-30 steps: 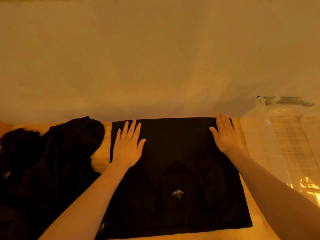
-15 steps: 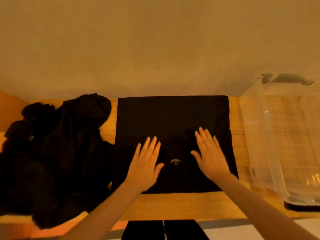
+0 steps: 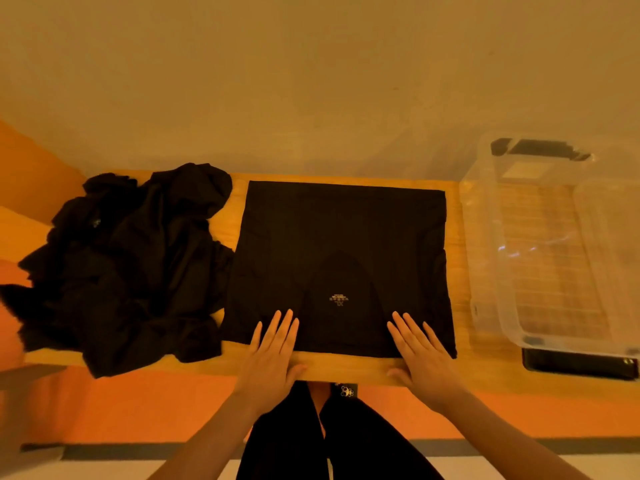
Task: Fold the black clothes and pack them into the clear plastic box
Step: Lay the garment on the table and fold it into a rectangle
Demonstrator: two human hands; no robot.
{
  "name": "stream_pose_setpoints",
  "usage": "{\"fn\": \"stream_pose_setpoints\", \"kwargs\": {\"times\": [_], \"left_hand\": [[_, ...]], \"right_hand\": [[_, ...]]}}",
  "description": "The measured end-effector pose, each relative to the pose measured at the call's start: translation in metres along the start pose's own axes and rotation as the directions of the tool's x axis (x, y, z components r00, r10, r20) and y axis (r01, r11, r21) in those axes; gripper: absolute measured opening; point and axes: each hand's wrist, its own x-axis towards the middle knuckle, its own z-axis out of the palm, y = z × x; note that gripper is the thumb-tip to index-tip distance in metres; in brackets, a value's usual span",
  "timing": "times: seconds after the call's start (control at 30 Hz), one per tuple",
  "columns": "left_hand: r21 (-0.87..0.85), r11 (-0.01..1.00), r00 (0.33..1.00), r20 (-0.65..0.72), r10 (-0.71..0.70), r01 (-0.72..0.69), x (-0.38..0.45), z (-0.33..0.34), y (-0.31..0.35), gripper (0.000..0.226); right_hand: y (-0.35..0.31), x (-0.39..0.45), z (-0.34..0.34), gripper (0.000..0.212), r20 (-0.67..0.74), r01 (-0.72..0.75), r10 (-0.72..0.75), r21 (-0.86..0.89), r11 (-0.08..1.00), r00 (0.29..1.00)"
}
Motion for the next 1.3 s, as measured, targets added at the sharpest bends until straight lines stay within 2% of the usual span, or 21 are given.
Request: {"fn": "stream_pose_setpoints", "kwargs": {"times": [0.1, 0.17, 0.27, 0.37, 0.43, 0.53, 0.6, 0.73, 0.83, 0.93, 1.0, 1.03, 1.13, 1.2, 1.3], "left_hand": [[0.047, 0.994, 0.995, 0.001, 0.096, -0.096, -0.013, 0.009, 0.007, 0.076], [0.077, 0.988, 0.989, -0.047, 0.137, -0.134, -0.019, 0.010, 0.004, 0.083], [0.101, 0.982, 0.981, -0.087, 0.171, -0.162, -0.018, 0.004, -0.010, 0.098], [0.173, 0.954, 0.962, -0.076, 0.262, -0.246, -0.011, 0.008, -0.026, 0.116], [0.202, 0.947, 0.955, -0.108, 0.276, -0.251, -0.011, 0.014, -0.033, 0.125], [0.200, 0.959, 0.960, -0.159, 0.233, -0.200, -0.016, 0.018, -0.034, 0.135], [0.198, 0.956, 0.952, -0.177, 0.251, -0.215, -0.021, 0.019, -0.034, 0.124], [0.222, 0.929, 0.940, -0.109, 0.324, -0.295, -0.031, 0.012, -0.035, 0.103], [0.181, 0.920, 0.919, -0.128, 0.373, -0.348, -0.033, 0.001, -0.040, 0.083], [-0.003, 0.945, 0.941, -0.101, 0.324, -0.326, -0.031, -0.019, -0.040, 0.062], [-0.169, 0.938, 0.953, -0.016, 0.304, -0.302, -0.028, -0.032, -0.043, 0.044], [-0.258, 0.934, 0.963, 0.042, 0.267, -0.248, -0.026, -0.040, -0.044, 0.041], [-0.477, 0.877, 0.980, 0.136, 0.144, -0.063, -0.010, -0.067, -0.051, 0.021], [-0.529, 0.849, 0.977, 0.192, 0.096, 0.020, 0.004, -0.090, -0.058, 0.016], [-0.492, 0.871, 0.977, 0.194, 0.093, 0.014, 0.027, -0.122, -0.067, 0.015]], "right_hand": [[0.003, -0.014, 0.004, 0.080, 0.040, 0.043, -0.043, -0.002, 0.999, 0.998], [0.003, -0.025, 0.005, 0.085, 0.055, 0.077, -0.077, 0.000, 0.997, 0.996], [0.005, -0.029, 0.002, 0.093, 0.071, 0.094, -0.093, -0.004, 0.996, 0.993], [0.003, -0.020, -0.001, 0.097, 0.106, 0.086, -0.081, -0.040, 0.995, 0.991], [0.001, -0.020, 0.003, 0.099, 0.088, 0.086, -0.082, -0.044, 0.995, 0.993], [0.001, -0.029, 0.013, 0.120, 0.059, 0.087, -0.087, 0.000, 0.996, 0.994], [0.002, -0.036, 0.015, 0.117, 0.027, 0.078, -0.077, -0.010, 0.997, 0.997], [0.003, -0.046, 0.014, 0.091, -0.079, 0.138, -0.145, -0.089, 0.987, 0.986], [0.010, -0.046, 0.007, 0.080, -0.108, 0.161, -0.165, -0.044, 0.986, 0.980], [0.015, -0.043, -0.016, 0.072, -0.055, 0.153, -0.150, 0.056, 0.987, 0.987], [0.017, -0.038, -0.034, 0.053, 0.031, 0.154, -0.159, 0.107, 0.982, 0.987], [0.021, -0.035, -0.042, 0.045, 0.088, 0.160, -0.172, 0.127, 0.979, 0.981], [0.028, -0.021, -0.072, 0.032, 0.231, 0.050, -0.106, 0.233, 0.971, 0.967], [0.033, -0.005, -0.093, 0.028, 0.280, 0.003, -0.074, 0.247, 0.969, 0.957], [0.041, 0.024, -0.122, 0.031, 0.299, -0.082, 0.022, 0.190, 0.978, 0.954]]}}
